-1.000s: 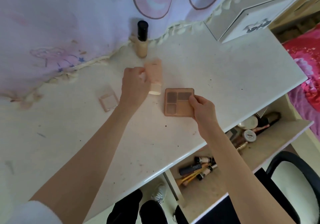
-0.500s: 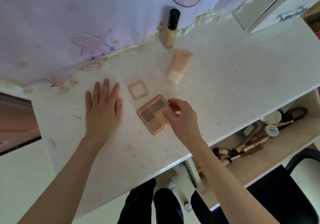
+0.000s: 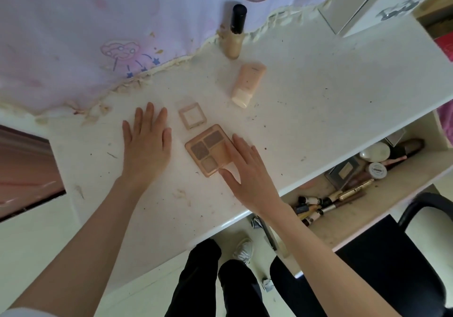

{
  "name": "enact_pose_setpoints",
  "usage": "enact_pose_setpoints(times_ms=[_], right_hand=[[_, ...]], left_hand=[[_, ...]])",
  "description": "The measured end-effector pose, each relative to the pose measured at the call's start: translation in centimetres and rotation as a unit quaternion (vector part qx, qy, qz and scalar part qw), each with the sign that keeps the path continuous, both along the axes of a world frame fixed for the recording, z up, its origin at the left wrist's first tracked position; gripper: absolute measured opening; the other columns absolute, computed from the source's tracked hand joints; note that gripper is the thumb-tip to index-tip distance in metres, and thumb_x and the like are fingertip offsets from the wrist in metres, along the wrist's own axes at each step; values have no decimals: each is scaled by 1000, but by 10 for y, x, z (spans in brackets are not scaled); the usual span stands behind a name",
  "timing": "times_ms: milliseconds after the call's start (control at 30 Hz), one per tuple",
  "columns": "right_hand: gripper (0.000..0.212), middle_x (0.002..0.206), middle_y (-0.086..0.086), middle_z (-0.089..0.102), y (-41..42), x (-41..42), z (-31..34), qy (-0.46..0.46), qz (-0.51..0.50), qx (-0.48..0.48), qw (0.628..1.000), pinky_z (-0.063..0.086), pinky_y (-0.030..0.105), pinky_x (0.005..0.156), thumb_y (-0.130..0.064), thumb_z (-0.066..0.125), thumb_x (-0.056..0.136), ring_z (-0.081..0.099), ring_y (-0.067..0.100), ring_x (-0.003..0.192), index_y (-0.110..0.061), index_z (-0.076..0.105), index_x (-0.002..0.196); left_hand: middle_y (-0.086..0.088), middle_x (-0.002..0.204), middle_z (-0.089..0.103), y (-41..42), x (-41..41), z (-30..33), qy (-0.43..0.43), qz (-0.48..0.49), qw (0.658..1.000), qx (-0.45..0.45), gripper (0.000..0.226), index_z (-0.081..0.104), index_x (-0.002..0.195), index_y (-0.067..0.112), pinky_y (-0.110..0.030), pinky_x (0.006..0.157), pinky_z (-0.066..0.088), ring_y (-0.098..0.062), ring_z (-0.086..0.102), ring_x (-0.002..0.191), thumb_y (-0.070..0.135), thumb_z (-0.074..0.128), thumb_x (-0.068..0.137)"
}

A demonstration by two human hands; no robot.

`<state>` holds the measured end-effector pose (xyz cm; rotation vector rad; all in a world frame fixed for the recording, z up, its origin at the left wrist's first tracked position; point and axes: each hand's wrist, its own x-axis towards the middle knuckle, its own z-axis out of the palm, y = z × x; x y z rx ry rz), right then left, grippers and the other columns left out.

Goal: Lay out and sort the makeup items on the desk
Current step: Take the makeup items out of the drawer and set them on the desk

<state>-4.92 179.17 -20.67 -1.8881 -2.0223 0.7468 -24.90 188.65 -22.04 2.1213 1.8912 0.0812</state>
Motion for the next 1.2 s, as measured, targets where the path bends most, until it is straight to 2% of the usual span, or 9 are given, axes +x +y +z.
enact_pose_setpoints(times_ms=[67,233,367,467,600,733,867,967,1200], right_hand=[[63,154,8,25,-11,11,2,12,-14,-4,1000,9,31,117,-44,28,91,21,21,143,-15,23,147],[40,127,13,58,-58,64,5,22,-114,97,989,46,39,96,-26,46,92,56,28,115,-5,56,125],[30,113,11,63,-106,126,-8,-8,-163,109,981,52,42,89,-16,52,89,58,22,105,-4,61,115],[30,107,12,63,-136,166,-25,-52,-159,49,985,54,44,84,-8,62,86,60,26,98,-3,61,115],[42,125,9,54,-144,201,-50,-82,-113,-115,983,39,37,99,-20,54,93,50,28,115,-12,48,133],[49,135,8,45,-127,217,-77,-152,-51,-165,973,36,38,98,-22,49,93,43,29,123,-16,37,140],[46,132,10,44,-107,219,-94,-176,17,-200,964,40,40,92,-17,51,88,43,30,120,-12,42,134],[49,131,11,42,-104,220,-100,-193,45,-222,955,36,43,95,-19,55,86,43,31,120,-11,39,131],[57,133,6,47,-103,219,-110,-241,120,-234,934,28,44,100,-39,61,83,37,28,126,-14,39,130]], left_hand=[[-15,154,17,-11,7,6,-52,3,998,27,46,30,143,9,-47,116,10,-29,10,143,19,33,99],[-19,143,35,-73,58,22,-144,-77,981,107,35,46,127,4,-42,112,25,-32,23,138,12,38,94],[-15,125,51,-134,116,20,-202,-203,949,132,29,52,117,5,-40,102,40,-31,45,122,7,43,91],[-11,114,57,-175,160,3,-228,-294,924,91,25,55,113,6,-33,91,46,-25,54,108,10,43,91],[-5,105,58,-210,209,-38,-181,-326,928,-4,30,53,113,12,-27,72,52,-19,58,92,15,54,83],[-7,92,60,-212,239,-77,-49,-280,955,-80,50,62,105,9,-30,57,51,-23,60,77,6,78,58],[-10,95,62,-204,258,-94,38,-243,964,-98,40,61,107,8,-36,66,50,-27,61,81,8,73,69],[-10,118,50,-198,267,-100,57,-233,962,-131,31,46,120,10,-36,87,42,-27,49,108,14,50,90],[-11,124,44,-195,278,-106,47,-189,954,-228,28,43,122,8,-36,86,43,-27,46,113,15,43,96]])
